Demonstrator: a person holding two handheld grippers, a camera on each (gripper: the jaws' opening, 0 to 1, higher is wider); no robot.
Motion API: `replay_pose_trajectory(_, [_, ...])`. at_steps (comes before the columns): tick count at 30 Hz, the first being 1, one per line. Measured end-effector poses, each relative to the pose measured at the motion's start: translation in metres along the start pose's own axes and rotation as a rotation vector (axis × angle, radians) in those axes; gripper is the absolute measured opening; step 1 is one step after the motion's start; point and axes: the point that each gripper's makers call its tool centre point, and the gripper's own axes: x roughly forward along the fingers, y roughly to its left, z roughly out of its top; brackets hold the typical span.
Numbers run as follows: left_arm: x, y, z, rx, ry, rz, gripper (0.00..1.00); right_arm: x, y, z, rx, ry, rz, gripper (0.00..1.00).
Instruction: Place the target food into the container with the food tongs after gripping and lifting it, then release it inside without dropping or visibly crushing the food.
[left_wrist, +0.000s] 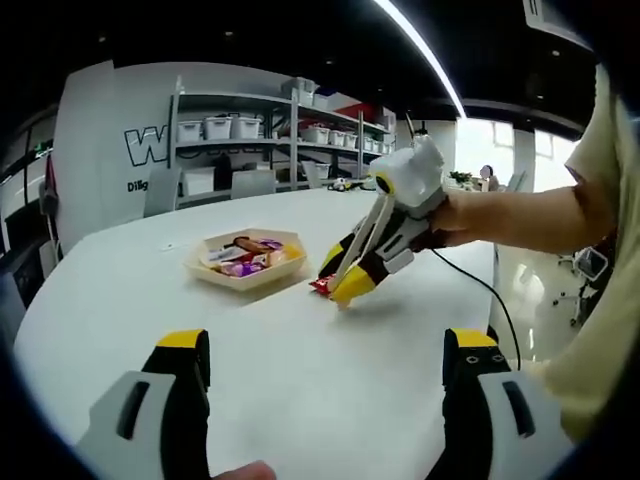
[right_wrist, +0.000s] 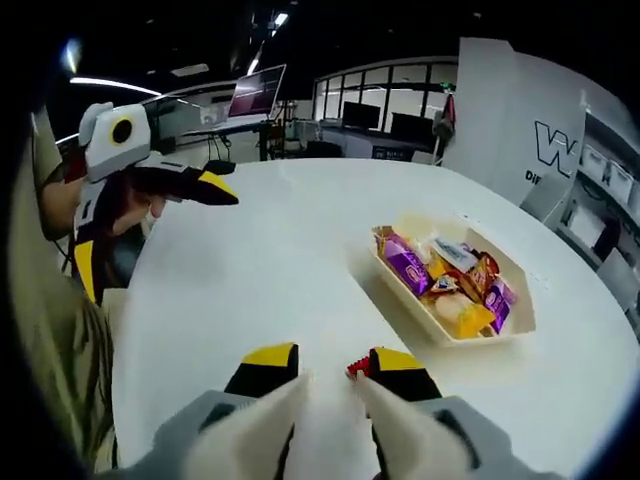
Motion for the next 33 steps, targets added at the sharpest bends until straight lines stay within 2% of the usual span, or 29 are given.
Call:
replay_pose_trajectory(10, [0.001, 0.001, -0.002, -0.004, 0.003, -0.001, 0.94, -0.005, -0.003, 0.010, -0.033, -0.027, 0.006, 0.24])
replay_pose_trajectory(17, [0.003, 0.001, -0.002, -0.007, 0.003, -0.004, 0.94, -0.015, -0.017, 0.010, -0.057, -0.044, -0.003, 0.24])
replay_pose_trajectory(20, [0.003, 0.001, -0.003, -0.007, 0.005, -0.005, 0.94, -0.016, -0.019, 0.010, -0.110, -0.054, 0.020, 0.24])
replay_pose_trajectory(24, [0.003, 0.000, -0.004, -0.008, 0.007, -0.004, 0.94, -0.018, -0.020, 0.014, -0.140, -0.078, 0.055, 0.24])
replay_pose_trajectory(32, [0.003, 0.002, -0.005, -0.008, 0.010, -0.001, 0.94, -0.012, -0.021, 0.012, -0.196, -0.064, 0.115, 0.25])
replay_pose_trajectory(33, [0.003, 0.002, -0.005, -0.009, 0.011, -0.001, 0.94, -0.011, -0.019, 0.012, -0.193, -0.065, 0.139, 0.25])
